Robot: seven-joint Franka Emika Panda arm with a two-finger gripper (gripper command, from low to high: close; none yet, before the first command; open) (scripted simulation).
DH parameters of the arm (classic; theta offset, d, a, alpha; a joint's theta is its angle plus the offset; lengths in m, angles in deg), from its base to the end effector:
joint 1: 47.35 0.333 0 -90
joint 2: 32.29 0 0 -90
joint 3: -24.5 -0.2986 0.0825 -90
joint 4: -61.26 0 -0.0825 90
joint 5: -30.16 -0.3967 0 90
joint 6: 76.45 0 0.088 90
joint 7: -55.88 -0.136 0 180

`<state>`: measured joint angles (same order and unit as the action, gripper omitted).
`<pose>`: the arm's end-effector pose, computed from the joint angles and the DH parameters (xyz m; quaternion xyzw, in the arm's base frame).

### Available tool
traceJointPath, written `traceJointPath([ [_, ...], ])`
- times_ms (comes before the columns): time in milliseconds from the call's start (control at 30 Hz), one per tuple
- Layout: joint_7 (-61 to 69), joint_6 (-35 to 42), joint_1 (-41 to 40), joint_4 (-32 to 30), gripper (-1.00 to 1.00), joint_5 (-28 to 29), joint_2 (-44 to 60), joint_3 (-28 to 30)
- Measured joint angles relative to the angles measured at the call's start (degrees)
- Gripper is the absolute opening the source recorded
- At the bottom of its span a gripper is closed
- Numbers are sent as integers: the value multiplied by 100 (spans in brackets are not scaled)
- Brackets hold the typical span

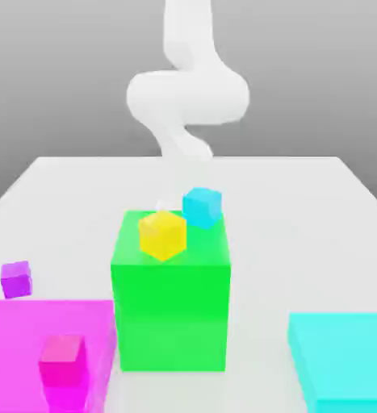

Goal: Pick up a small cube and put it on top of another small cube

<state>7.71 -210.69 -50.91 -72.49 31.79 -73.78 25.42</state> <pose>0.4186 -0.0354 0.6358 -0.8393 0.4090 -0.3352 0.1264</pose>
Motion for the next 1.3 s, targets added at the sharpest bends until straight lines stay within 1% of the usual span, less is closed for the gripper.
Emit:
traceJointPath([
  [200, -535, -594, -849, -481, 0, 349, 1061, 328],
  [400, -964, -1172, -1606, -948, 0, 566, 2086, 797],
  [533, -1165, -1566, -2038, -1262, 0, 591, 2770, 1194],
  [633, -1227, -1868, -2318, -1500, 0, 485, 3289, 1517],
  [767, -1101, -2275, -2786, -1819, 0, 55, 4004, 1883],
  [867, -806, -2565, -3190, -2053, 0, -549, 4556, 1939],
  [933, -509, -2822, -3389, -2072, 0, -1020, 4959, 1745],
  [1067, 42, -3441, -3966, -1922, 0, -1771, 5782, 1029],
  [1100, 142, -3599, -4122, -1879, -100, -1896, 5979, 846],
  [1267, 130, -3599, -4126, -1879, -100, -1884, 5979, 845],
  [1300, 174, -3679, -4210, -1858, -100, -1937, 6076, 748],
])
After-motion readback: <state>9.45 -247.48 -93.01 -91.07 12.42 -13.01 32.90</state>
